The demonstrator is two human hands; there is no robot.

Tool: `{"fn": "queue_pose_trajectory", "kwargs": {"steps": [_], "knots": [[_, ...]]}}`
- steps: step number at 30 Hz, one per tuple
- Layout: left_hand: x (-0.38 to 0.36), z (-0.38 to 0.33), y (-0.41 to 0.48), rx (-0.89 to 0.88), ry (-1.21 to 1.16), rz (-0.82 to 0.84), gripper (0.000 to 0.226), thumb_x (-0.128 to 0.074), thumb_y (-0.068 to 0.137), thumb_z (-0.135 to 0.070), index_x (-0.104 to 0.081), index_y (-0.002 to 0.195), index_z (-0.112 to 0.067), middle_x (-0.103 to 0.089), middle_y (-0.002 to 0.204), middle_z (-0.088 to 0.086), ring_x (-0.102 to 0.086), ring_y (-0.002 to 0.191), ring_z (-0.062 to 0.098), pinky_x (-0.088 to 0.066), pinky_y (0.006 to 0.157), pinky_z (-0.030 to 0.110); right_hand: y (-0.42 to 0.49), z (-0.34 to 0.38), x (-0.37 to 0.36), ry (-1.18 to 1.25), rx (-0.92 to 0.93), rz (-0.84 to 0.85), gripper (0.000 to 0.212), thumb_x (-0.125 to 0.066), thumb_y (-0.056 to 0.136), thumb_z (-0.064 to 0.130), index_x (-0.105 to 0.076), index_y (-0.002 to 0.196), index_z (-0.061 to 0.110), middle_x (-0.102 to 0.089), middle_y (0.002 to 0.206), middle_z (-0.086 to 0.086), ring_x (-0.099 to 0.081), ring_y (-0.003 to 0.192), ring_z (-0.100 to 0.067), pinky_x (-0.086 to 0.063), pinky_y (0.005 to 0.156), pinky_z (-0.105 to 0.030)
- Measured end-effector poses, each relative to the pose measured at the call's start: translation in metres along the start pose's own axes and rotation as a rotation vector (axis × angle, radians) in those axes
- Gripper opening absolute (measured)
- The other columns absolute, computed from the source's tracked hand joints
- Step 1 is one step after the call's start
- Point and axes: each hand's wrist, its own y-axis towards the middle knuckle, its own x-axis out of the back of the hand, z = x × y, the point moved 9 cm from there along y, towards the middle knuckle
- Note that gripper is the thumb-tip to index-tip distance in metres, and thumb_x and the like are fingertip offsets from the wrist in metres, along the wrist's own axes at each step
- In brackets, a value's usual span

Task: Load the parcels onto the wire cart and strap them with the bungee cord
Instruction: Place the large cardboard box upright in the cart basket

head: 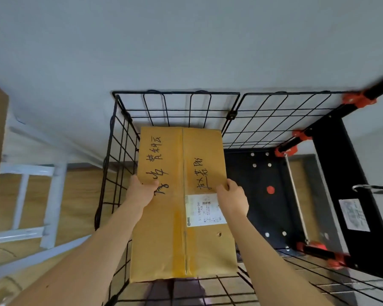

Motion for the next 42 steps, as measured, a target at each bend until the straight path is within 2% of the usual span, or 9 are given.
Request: {"fn": "queue_pose_trajectory", "kwargs": {"steps": [8,14,20,23,27,31,35,40,42], "knots": [[-0.031,0.028,0.035,-0.013,0.159,0.053,0.052,-0.063,0.086,-0.021,-0.041,0.133,-0.014,-0.053,0.129,0.003,-0.052,0.116,0.025,-0.043,0.100,0.040,0.037,-0.032,-0.078,0.007,-0.073,0.203,0.040,-0.038,0.095,0.028,-0.043,0.134,0.020,-0.056,0.113,-0.007,-0.060,0.091,-0.025,-0.053,0.078,-0.036],[-0.064,0.022,0.005,-0.072,0.326,0.164,0.040,-0.050,0.095,-0.007,-0.041,0.133,-0.002,-0.053,0.129,0.010,-0.056,0.107,0.025,-0.040,0.078,0.026,0.033,-0.026,-0.083,-0.035,-0.005,0.259,0.053,-0.041,0.096,0.017,-0.028,0.147,0.023,-0.044,0.115,0.000,-0.059,0.103,-0.025,-0.054,0.081,-0.034],[-0.043,0.007,-0.014,-0.197,0.463,0.213,0.035,-0.047,0.095,-0.009,-0.052,0.129,-0.017,-0.057,0.095,-0.007,-0.049,0.060,0.005,-0.041,0.051,0.018,0.004,-0.026,-0.073,-0.107,-0.002,0.329,0.048,-0.043,0.093,0.019,-0.041,0.140,0.026,-0.056,0.127,-0.007,-0.062,0.084,-0.018,-0.052,0.063,-0.028],[-0.039,-0.011,-0.036,-0.259,0.488,0.284,0.029,-0.051,0.094,-0.015,-0.056,0.122,-0.022,-0.064,0.109,-0.002,-0.062,0.087,0.015,-0.053,0.075,0.028,-0.017,-0.012,-0.055,-0.078,0.054,0.298,0.046,-0.047,0.094,0.019,-0.043,0.139,0.026,-0.053,0.134,-0.003,-0.059,0.079,-0.013,-0.044,0.058,-0.018],[-0.019,-0.041,-0.073,-0.377,0.549,0.259,0.041,-0.052,0.094,-0.018,-0.047,0.135,-0.017,-0.046,0.141,0.000,-0.043,0.129,0.016,-0.036,0.103,0.028,-0.044,0.020,-0.023,-0.084,0.166,0.278,0.041,-0.046,0.095,0.016,-0.048,0.135,0.024,-0.049,0.138,0.000,-0.054,0.078,-0.007,-0.038,0.046,-0.008],[0.014,-0.070,-0.106,-0.494,0.574,0.176,0.045,-0.052,0.095,-0.018,-0.043,0.138,-0.020,-0.039,0.145,-0.002,-0.042,0.130,0.013,-0.033,0.103,0.024,-0.072,0.063,0.007,-0.070,0.279,0.257,0.036,-0.046,0.096,0.017,-0.054,0.130,0.022,-0.055,0.133,0.002,-0.058,0.089,-0.010,-0.039,0.053,-0.006],[0.056,-0.100,-0.141,-0.593,0.507,0.044,0.043,-0.053,0.094,-0.021,-0.045,0.137,-0.022,-0.041,0.143,-0.005,-0.042,0.129,0.012,-0.036,0.108,0.031,-0.109,0.112,0.029,-0.026,0.381,0.243,0.036,-0.045,0.094,0.014,-0.056,0.128,0.022,-0.062,0.106,0.004,-0.062,0.108,-0.024,-0.053,0.079,-0.030],[0.113,-0.128,-0.189,-0.735,0.379,-0.130,0.037,-0.052,0.095,-0.022,-0.048,0.132,-0.025,-0.046,0.136,-0.008,-0.043,0.125,0.008,-0.031,0.098,0.019,-0.156,0.176,0.043,0.010,0.607,0.216,0.032,-0.047,0.094,0.017,-0.059,0.124,0.021,-0.059,0.128,0.004,-0.059,0.093,-0.009,-0.045,0.070,-0.015],[0.137,-0.136,-0.210,-0.795,0.326,-0.209,0.035,-0.052,0.094,-0.021,-0.050,0.129,-0.026,-0.048,0.133,-0.012,-0.044,0.122,0.005,-0.031,0.097,0.018,-0.178,0.200,0.044,0.047,0.685,0.235,0.031,-0.047,0.094,0.015,-0.060,0.121,0.021,-0.061,0.124,0.005,-0.055,0.103,-0.006,-0.041,0.077,-0.015]]}}
